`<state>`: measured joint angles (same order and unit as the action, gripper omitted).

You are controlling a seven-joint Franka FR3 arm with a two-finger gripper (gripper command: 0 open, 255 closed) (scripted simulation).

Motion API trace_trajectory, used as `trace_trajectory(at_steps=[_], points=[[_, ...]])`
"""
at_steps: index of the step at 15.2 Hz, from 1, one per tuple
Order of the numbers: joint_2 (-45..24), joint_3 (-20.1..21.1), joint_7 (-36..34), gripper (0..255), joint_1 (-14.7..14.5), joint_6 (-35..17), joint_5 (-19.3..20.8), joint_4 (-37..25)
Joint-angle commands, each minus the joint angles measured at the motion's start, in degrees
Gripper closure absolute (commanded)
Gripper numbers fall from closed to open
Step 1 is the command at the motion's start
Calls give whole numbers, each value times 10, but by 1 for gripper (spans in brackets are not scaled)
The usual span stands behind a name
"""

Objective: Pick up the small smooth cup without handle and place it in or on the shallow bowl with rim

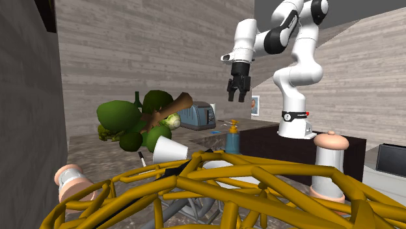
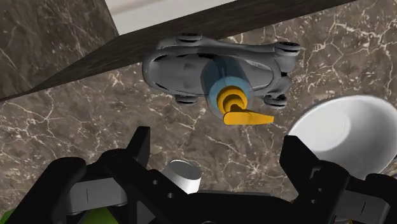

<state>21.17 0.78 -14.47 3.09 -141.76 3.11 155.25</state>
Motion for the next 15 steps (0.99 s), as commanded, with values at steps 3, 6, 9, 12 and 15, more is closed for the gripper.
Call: trace_trajectory(at_steps=[3, 6, 9, 12, 15], points=[[-102, 6, -28, 0, 21, -113, 33, -16], [-182, 11, -70, 0, 38, -184, 78, -41], [-261, 3, -135, 0, 48, -243, 152, -77], [-338, -33, -209, 0, 29, -290, 232, -124], [-413, -84, -263, 0, -8, -331, 281, -178]])
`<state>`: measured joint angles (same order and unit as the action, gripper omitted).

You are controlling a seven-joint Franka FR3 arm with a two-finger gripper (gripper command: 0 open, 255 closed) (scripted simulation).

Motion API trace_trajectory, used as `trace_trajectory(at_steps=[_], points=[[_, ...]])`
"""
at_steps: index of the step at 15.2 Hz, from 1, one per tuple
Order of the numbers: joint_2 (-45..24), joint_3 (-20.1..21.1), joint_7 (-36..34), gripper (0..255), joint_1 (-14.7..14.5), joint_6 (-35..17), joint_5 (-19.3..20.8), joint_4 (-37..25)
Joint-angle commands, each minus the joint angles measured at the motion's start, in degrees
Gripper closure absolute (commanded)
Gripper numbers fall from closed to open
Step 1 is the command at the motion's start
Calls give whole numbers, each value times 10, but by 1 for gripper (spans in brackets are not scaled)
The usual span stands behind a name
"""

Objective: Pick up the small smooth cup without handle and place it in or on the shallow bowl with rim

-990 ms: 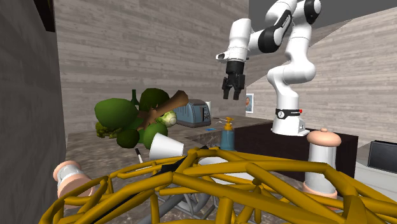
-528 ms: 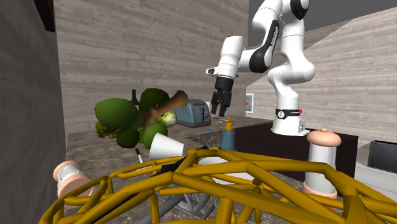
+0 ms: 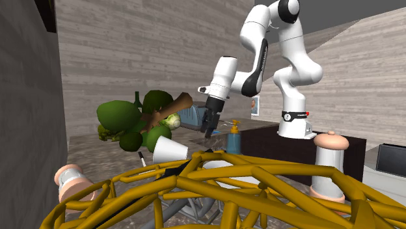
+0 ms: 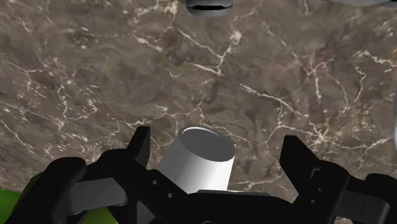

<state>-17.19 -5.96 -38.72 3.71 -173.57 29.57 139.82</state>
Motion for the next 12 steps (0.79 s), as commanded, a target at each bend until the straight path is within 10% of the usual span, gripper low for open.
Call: trace_trajectory(at_steps=[1, 12], points=[[-54, -32, -34, 0, -26, -25, 24, -42], [-210, -79, -68, 0, -58, -87, 23, -164]])
